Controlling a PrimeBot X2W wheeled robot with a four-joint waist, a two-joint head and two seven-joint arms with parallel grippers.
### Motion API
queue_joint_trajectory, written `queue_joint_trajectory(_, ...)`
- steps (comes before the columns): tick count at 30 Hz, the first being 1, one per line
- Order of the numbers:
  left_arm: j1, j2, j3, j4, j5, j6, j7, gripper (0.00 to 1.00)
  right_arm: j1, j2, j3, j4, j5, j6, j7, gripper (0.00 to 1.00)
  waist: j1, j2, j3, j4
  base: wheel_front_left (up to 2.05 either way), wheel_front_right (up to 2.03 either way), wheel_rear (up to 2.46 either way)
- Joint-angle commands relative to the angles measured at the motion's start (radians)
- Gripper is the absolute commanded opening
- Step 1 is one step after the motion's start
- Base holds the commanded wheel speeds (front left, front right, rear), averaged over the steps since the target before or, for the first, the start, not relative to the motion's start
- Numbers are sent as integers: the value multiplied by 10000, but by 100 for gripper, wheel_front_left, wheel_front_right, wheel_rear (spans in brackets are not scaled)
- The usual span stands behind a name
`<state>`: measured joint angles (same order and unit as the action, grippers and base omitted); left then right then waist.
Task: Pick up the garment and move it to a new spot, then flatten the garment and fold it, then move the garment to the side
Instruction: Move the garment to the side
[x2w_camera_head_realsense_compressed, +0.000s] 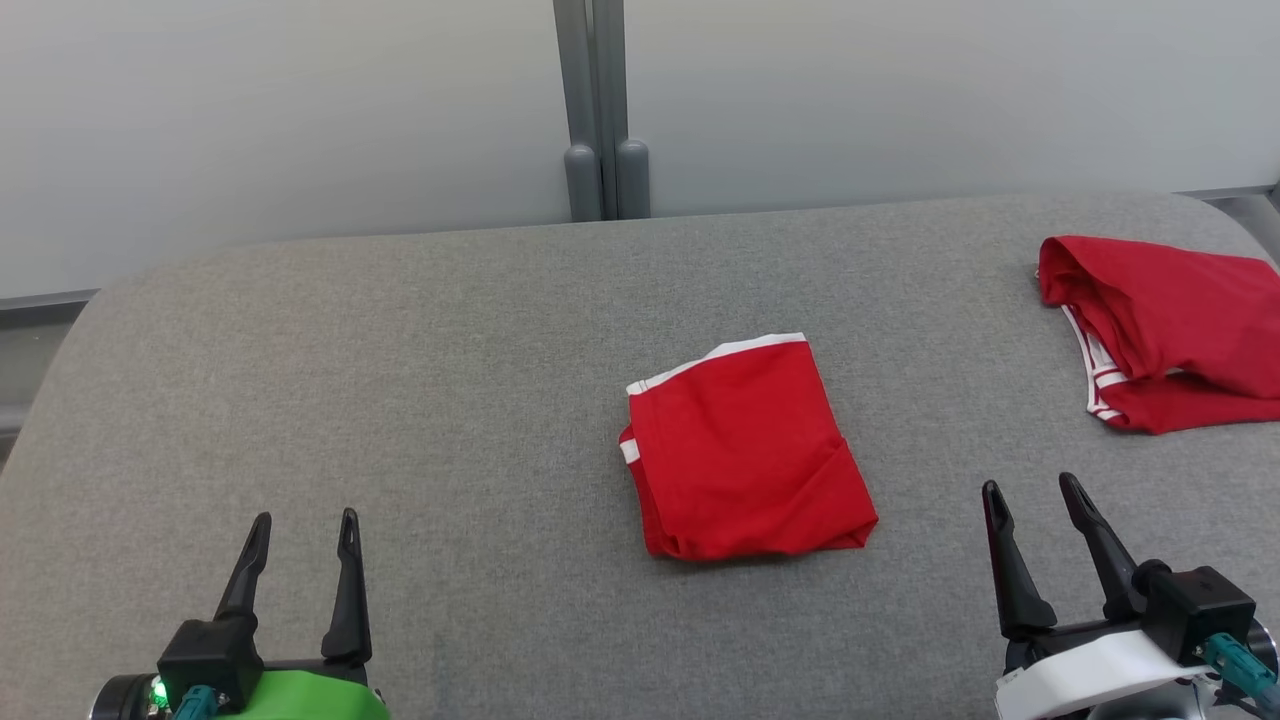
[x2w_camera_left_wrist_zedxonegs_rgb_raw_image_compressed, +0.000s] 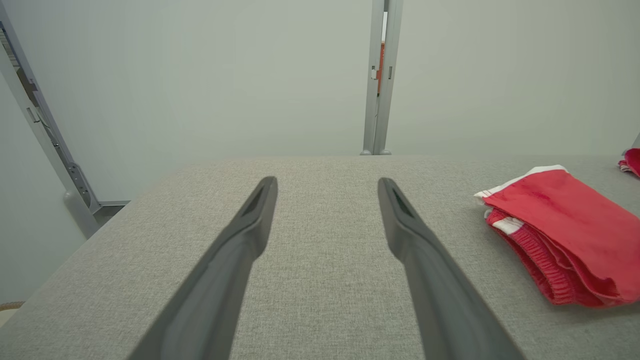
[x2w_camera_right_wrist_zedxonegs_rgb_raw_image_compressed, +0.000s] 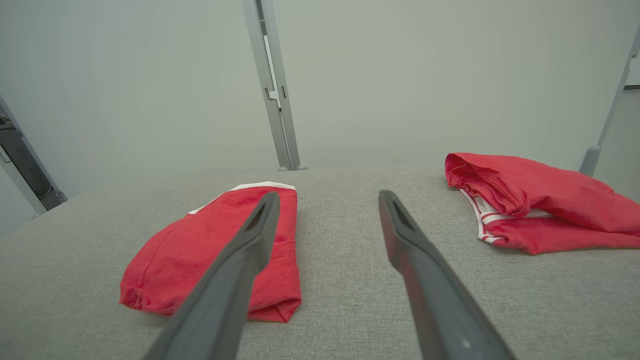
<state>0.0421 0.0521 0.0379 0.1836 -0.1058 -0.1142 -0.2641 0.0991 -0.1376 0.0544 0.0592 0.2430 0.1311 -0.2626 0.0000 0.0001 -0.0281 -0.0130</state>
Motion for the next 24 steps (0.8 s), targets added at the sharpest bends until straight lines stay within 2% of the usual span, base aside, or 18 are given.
queue_joint_trajectory(1, 179, 64, 47, -2, 12, -34, 3, 100, 95, -4, 9, 23, 13, -11, -27, 100, 0, -1, -7, 1, 0, 0, 0)
queue_joint_trajectory(12, 105, 53, 62, 47, -28, -44, 2, 100, -414, -113, 152, 228, 14, -11, -27, 100, 0, -1, 26, 136, 0, 0, 0)
queue_joint_trajectory(24, -288, 28, -145, 131, -44, -53, 2, 100, -3077, -680, 1069, 1739, -25, -11, 354, 100, 0, -1, 499, 691, 0, 0, 0)
